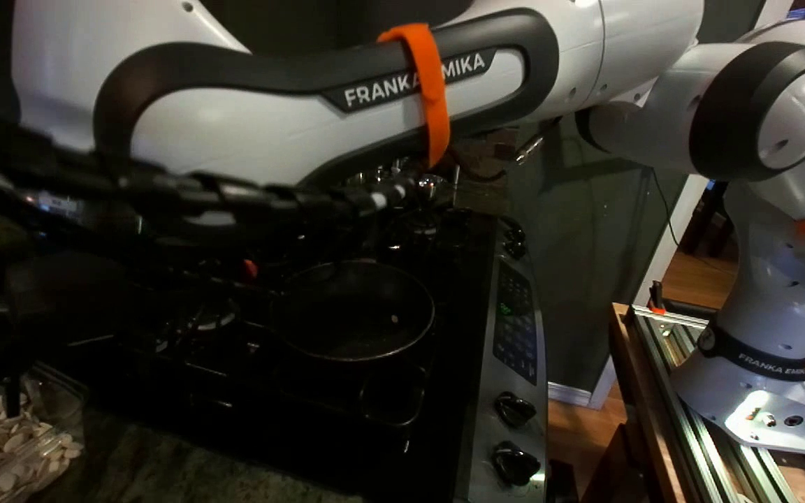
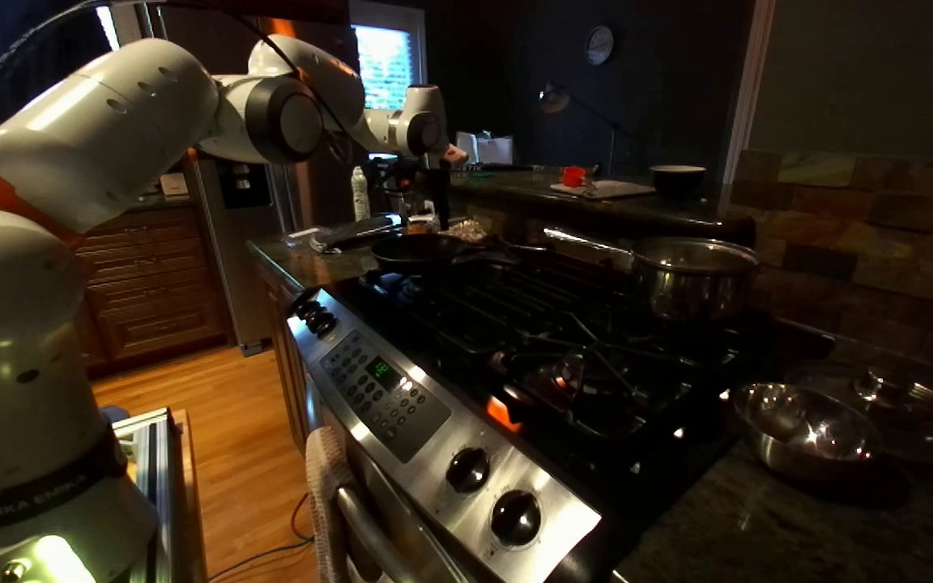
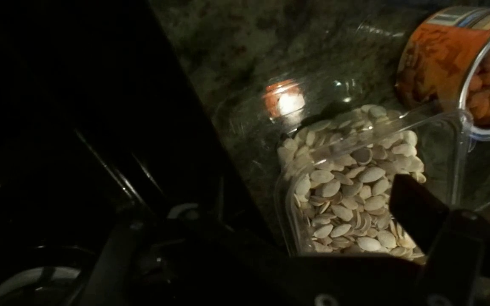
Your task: Put the clear container on the counter.
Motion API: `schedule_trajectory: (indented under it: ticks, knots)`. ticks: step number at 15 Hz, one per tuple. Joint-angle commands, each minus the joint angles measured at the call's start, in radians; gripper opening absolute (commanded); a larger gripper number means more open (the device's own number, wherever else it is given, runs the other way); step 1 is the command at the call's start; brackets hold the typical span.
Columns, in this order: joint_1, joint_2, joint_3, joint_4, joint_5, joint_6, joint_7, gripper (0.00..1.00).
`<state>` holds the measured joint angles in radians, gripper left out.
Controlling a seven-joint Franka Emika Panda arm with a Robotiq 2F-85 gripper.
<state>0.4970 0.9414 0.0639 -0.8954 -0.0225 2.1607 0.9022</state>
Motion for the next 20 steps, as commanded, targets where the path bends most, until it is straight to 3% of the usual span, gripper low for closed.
schedule_trajectory:
  ticks: [1, 7, 8, 9, 13, 18, 20]
  knots:
    - [0.044, 0.126, -0.054, 0.153, -0.042, 0.04, 0.066, 1.0]
    - [0.081, 0.247, -0.138, 0.297, -0.094, 0.046, 0.224, 1.0]
    - [0.083, 0.265, -0.149, 0.318, -0.102, 0.039, 0.241, 0.75]
    - [0.085, 0.279, -0.155, 0.34, -0.107, 0.03, 0.256, 0.74]
    - [0.086, 0.272, -0.162, 0.335, -0.085, 0.014, 0.278, 0.42]
    - [0.075, 0.237, -0.122, 0.351, -0.055, -0.05, 0.23, 0.04]
    - [0.071, 0.225, -0.112, 0.355, -0.053, -0.095, 0.205, 0.0]
